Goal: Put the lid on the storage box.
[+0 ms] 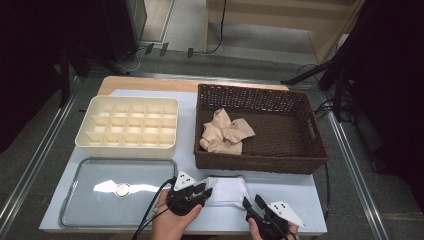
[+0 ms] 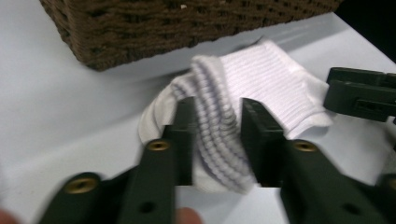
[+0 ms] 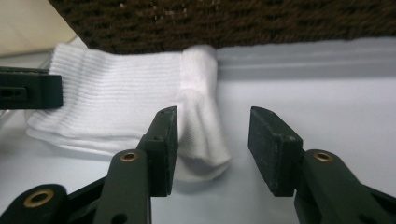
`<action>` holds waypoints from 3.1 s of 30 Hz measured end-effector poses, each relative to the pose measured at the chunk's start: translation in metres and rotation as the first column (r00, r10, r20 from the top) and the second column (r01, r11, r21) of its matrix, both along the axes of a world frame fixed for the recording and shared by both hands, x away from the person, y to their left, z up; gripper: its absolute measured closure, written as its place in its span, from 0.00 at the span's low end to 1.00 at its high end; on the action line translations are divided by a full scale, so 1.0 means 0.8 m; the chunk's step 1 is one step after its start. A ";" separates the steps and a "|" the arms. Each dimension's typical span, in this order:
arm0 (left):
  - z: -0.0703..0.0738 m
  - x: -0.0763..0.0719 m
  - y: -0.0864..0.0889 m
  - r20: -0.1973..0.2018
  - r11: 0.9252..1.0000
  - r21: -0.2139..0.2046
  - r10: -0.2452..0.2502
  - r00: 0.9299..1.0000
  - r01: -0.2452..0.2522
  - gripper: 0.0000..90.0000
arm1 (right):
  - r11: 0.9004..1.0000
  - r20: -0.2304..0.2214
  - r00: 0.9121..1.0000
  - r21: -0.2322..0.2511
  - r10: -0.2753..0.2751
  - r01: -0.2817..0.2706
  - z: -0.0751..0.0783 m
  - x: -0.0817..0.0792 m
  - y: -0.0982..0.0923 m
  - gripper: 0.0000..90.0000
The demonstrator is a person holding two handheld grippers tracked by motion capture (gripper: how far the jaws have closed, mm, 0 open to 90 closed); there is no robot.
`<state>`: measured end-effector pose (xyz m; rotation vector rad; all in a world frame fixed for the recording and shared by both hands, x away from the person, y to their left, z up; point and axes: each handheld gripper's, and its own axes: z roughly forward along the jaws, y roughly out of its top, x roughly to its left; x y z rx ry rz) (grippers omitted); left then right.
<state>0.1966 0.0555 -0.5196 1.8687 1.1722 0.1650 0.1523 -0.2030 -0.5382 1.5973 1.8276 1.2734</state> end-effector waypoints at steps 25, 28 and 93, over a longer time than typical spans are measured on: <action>-0.003 0.005 0.021 0.025 1.000 0.007 -0.019 0.999 0.019 0.93 | 0.996 0.004 1.000 0.088 0.018 -0.018 -0.012 0.001 0.005 0.67; -0.004 0.005 0.023 0.025 1.000 0.004 -0.021 0.999 0.021 0.92 | 0.991 -0.006 0.999 0.124 0.046 -0.045 -0.014 0.004 0.005 0.82; -0.016 0.024 0.037 -0.100 0.995 -0.098 -0.035 0.994 0.025 0.90 | 0.953 0.143 0.944 0.005 0.298 -0.302 0.028 -0.006 0.090 0.92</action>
